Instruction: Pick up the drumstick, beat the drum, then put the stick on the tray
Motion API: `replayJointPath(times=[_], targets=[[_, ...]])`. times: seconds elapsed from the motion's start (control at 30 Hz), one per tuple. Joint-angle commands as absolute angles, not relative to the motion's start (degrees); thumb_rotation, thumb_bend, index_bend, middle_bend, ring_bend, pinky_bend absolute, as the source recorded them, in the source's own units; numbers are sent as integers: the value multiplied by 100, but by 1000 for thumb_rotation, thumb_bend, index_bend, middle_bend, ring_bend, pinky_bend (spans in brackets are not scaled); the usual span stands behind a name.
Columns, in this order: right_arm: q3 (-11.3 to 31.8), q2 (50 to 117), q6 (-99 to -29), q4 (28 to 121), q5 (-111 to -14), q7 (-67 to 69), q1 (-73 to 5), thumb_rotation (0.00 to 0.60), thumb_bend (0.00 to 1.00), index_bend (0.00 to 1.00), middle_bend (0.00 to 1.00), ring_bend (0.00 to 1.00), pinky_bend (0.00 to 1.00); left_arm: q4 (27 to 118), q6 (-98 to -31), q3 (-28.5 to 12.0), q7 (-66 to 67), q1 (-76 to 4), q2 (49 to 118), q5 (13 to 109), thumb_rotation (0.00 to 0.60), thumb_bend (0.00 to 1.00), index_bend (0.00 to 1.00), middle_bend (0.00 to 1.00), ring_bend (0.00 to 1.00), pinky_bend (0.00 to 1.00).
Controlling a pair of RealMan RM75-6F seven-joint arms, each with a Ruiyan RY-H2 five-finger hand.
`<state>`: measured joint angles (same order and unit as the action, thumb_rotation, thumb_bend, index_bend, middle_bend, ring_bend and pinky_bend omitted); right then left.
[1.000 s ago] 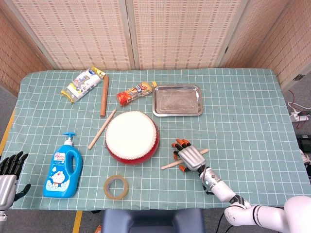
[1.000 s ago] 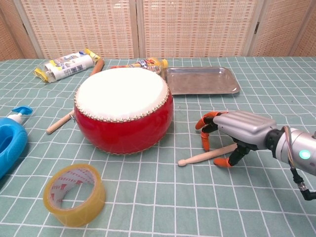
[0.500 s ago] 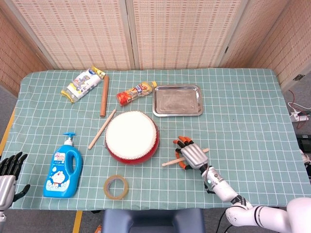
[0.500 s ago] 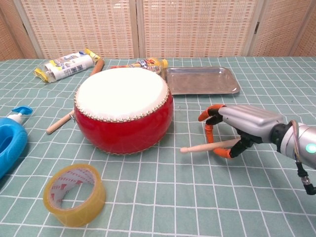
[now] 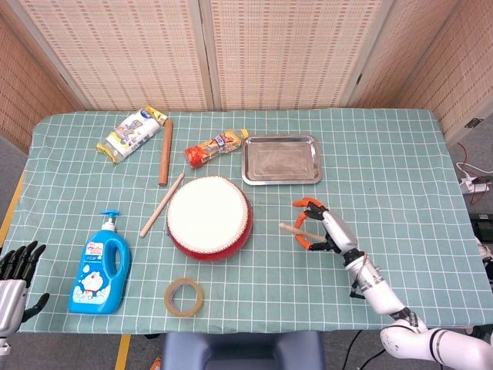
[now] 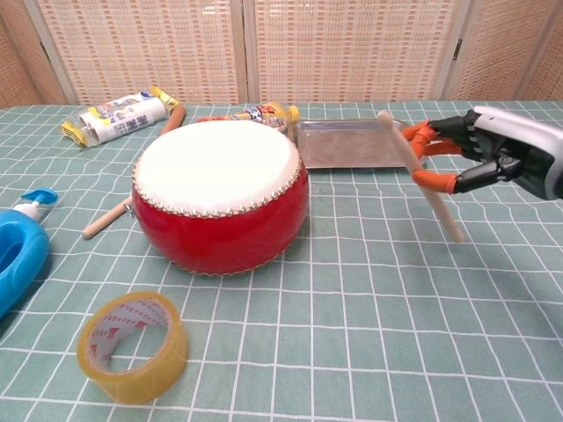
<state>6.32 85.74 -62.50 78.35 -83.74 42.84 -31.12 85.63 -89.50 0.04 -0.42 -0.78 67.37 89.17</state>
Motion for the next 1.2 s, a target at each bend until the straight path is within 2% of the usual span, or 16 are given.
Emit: replayJointPath(times=[0.03, 0.2, 0.5, 0.9, 1.2], targets=[[600, 8362, -6419, 7145, -8726, 6774, -2957, 600, 450, 616, 188, 82, 123, 8622, -8962, 21, 7, -71, 6719, 8945, 600, 206, 0, 0, 0, 0], [491, 8686, -6270, 6274, -8867, 8520, -3077, 600, 452, 607, 188, 86, 123, 8691, -8960, 26, 83, -72, 6690, 8960, 600, 206, 0, 0, 0, 0], [239, 9286, -6018, 5022, -9184, 10861, -3453, 600, 453, 590, 197, 118, 130, 8720, -8894, 36, 128, -77, 6683, 8921, 600, 206, 0, 0, 0, 0], [-122, 9908, -6190, 3850, -9423, 12339, -3593, 600, 452, 560, 219, 157, 166, 8689, -8848, 51, 112, -81, 6692, 8912, 600, 206, 0, 0, 0, 0], [-338, 10125, -6445, 3268, -9525, 12803, -3541, 600, 452, 535, 240, 198, 215, 8681, -8838, 63, 111, -86, 6693, 8935, 600, 206, 0, 0, 0, 0]])
